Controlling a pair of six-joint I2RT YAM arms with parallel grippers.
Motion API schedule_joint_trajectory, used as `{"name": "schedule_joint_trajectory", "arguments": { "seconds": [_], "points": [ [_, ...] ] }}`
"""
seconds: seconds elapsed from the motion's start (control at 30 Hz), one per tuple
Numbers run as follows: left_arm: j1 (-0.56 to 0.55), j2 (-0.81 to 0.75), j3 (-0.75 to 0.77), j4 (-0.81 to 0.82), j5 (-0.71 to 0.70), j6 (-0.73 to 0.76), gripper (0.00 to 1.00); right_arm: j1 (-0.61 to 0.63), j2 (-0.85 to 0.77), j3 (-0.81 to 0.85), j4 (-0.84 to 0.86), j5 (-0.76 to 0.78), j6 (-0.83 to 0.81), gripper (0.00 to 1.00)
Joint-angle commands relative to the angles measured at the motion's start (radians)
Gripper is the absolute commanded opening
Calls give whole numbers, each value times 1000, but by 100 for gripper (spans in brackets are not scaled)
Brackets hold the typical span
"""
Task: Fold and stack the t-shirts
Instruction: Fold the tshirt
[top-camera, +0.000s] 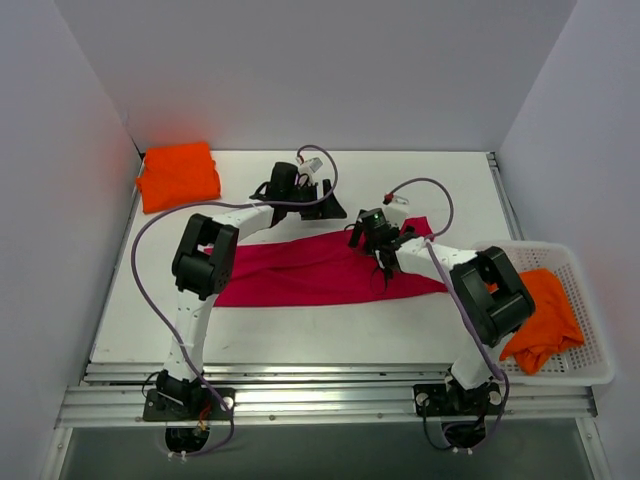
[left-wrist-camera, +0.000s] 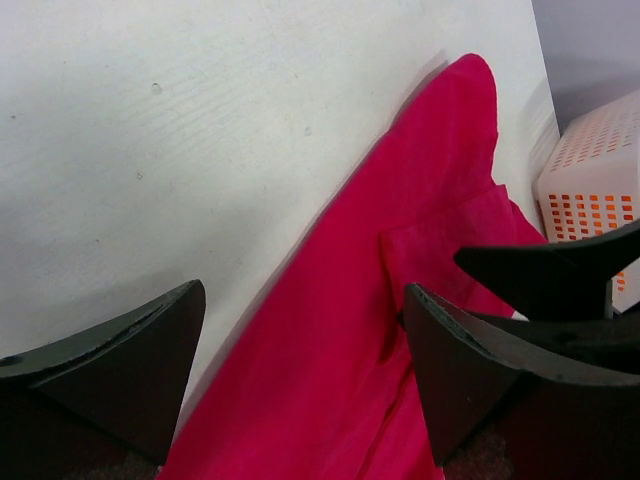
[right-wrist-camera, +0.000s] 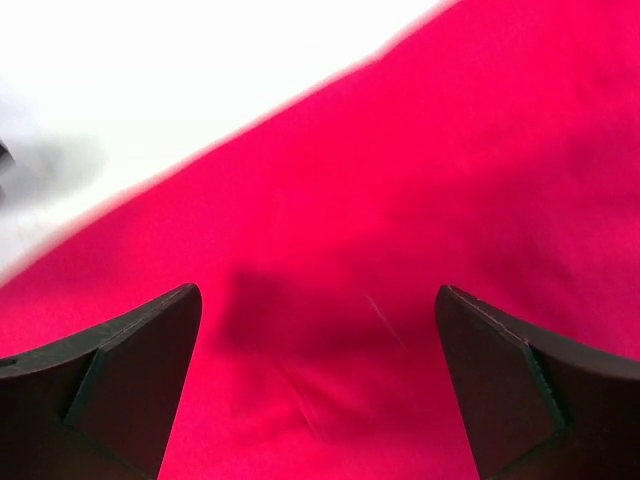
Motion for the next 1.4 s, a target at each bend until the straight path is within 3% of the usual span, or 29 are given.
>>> {"name": "schedule_joint_trajectory", "arguments": {
  "seconds": [0.0,0.23,0.4,0.7,0.8,0.9,0.93,1.03,1.23,1.37],
  "points": [
    [15,-9,-10,55,21,10,89,-20,72,130,9,56,-37,98],
    [33,-10,-21,67,33,6,89,-52,154,218,-8,24,-54,95],
    [55,2,-27,93,49,-11,88,-63,157,185,9,1,-45,92],
    [60,22,-27,112,59,-24,88,-61,192,103,73,-40,-22,75],
    [61,24,-28,113,59,-24,87,-60,198,85,85,-45,-14,64],
    [63,30,-28,119,62,-27,87,-60,192,71,89,-36,-16,49],
    [63,34,-27,121,62,-28,87,-60,191,69,87,-31,-16,38],
    [63,40,-24,121,64,-31,87,-60,188,66,84,-25,-13,24],
    [63,42,-22,121,65,-31,86,-58,186,69,72,-14,-11,9],
    [63,42,-21,122,64,-33,86,-48,163,71,38,12,-10,6]
  ]
}}
